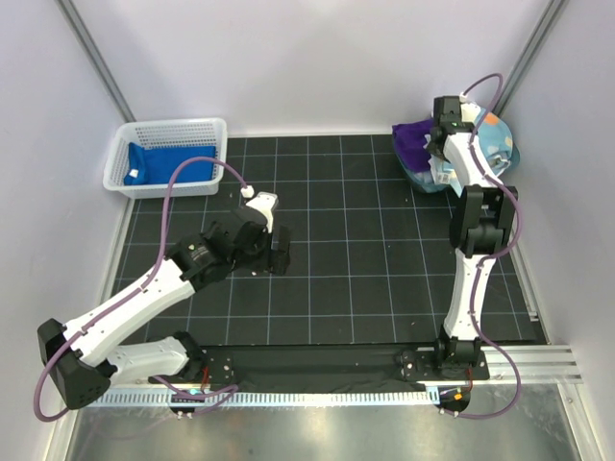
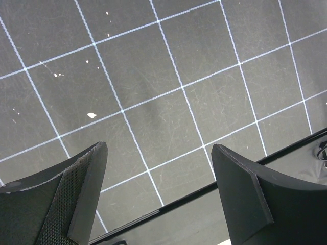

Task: Fold and stack the towels
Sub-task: Grab crumpled towel

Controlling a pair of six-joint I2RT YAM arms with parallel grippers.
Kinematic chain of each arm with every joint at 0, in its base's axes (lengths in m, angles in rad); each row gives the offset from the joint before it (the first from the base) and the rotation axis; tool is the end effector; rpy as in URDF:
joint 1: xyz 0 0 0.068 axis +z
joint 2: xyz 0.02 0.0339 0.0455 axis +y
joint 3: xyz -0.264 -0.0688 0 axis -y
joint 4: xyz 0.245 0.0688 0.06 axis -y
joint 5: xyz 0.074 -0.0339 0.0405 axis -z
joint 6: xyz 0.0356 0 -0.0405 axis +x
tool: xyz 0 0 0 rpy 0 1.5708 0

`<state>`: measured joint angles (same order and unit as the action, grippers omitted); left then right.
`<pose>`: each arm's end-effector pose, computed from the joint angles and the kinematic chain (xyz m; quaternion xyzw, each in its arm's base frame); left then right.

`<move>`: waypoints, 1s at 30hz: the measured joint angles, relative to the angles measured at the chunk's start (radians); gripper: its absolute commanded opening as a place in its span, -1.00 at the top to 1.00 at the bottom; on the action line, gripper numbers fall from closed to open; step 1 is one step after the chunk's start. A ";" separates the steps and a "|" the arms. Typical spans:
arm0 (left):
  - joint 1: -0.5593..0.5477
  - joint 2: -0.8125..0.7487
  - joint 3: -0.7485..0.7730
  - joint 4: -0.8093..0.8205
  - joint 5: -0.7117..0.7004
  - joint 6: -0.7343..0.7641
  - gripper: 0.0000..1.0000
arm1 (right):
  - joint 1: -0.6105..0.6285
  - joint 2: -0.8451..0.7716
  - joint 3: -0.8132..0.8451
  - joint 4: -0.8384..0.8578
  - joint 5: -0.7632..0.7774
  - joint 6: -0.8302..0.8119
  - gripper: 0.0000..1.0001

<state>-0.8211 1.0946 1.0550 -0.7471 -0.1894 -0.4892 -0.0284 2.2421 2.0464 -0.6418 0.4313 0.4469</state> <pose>0.1569 -0.1587 0.3212 0.1163 0.9133 -0.1625 0.3549 0.5067 -0.0293 0.2524 0.2892 0.8682 -0.1227 0.3840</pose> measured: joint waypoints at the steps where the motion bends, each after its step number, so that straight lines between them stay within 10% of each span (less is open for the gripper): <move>1: 0.002 0.000 0.000 0.001 0.003 0.000 -0.74 | 0.000 -0.006 -0.006 0.005 0.001 0.000 0.18; 30: 0.012 0.010 -0.005 0.003 0.019 0.000 -0.74 | -0.055 0.040 0.031 0.042 -0.026 -0.030 0.14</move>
<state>-0.8089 1.1042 1.0496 -0.7441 -0.1703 -0.4896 -0.0830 2.2826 2.0773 -0.5999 0.4057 0.4168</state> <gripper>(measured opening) 0.868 0.434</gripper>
